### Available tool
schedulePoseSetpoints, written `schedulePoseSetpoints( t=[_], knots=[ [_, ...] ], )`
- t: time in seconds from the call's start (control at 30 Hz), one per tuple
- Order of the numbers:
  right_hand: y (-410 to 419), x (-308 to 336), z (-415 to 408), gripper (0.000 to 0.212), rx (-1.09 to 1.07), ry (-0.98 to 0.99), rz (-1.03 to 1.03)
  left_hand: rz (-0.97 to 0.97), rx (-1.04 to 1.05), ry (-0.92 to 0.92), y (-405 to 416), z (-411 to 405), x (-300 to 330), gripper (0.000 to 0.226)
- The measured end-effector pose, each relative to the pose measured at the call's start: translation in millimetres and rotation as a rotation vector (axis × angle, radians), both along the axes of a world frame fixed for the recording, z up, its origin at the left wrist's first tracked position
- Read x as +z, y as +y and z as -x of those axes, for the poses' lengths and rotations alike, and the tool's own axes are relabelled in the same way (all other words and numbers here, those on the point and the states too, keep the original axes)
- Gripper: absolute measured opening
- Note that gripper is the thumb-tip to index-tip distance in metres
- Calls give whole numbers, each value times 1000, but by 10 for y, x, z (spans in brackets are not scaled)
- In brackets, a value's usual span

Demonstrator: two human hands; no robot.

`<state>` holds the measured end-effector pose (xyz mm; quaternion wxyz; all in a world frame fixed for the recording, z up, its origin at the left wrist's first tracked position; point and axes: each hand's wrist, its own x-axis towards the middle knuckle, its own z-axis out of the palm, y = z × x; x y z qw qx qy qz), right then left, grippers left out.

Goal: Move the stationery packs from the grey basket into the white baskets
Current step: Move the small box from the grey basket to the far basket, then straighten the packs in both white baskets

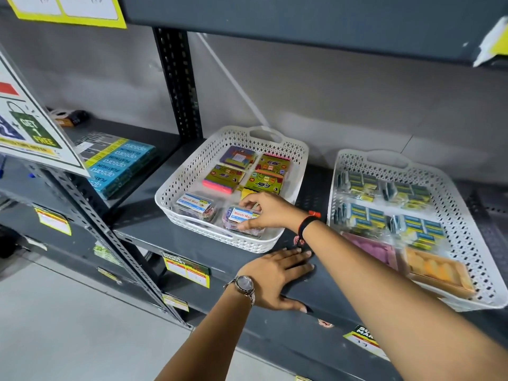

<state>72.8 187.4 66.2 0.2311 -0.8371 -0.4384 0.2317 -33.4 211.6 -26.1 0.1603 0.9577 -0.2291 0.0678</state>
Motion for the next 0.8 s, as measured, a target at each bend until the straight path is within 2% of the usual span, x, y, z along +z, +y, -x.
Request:
schedulePoseSetpoints(
  t=[0.2,0.4,0.53,0.7,0.8],
  knots=[
    [-26,85,-68,52,68,89,113,-22,6,5,-2,10,-4,78],
    [-59,90,-72,52,63,111,98,-116,10,32,-29,41,30,78],
    [-98,117,-88,43,51,102,34,-98,-37,26,-20,177,180,62],
    [-175,134,-120,39,78,53,24,-36,-39,-209,183,455,474,41],
    [-218,144,-112,37,69,31,30,55,164,-333,504,431,739,30]
  ],
)
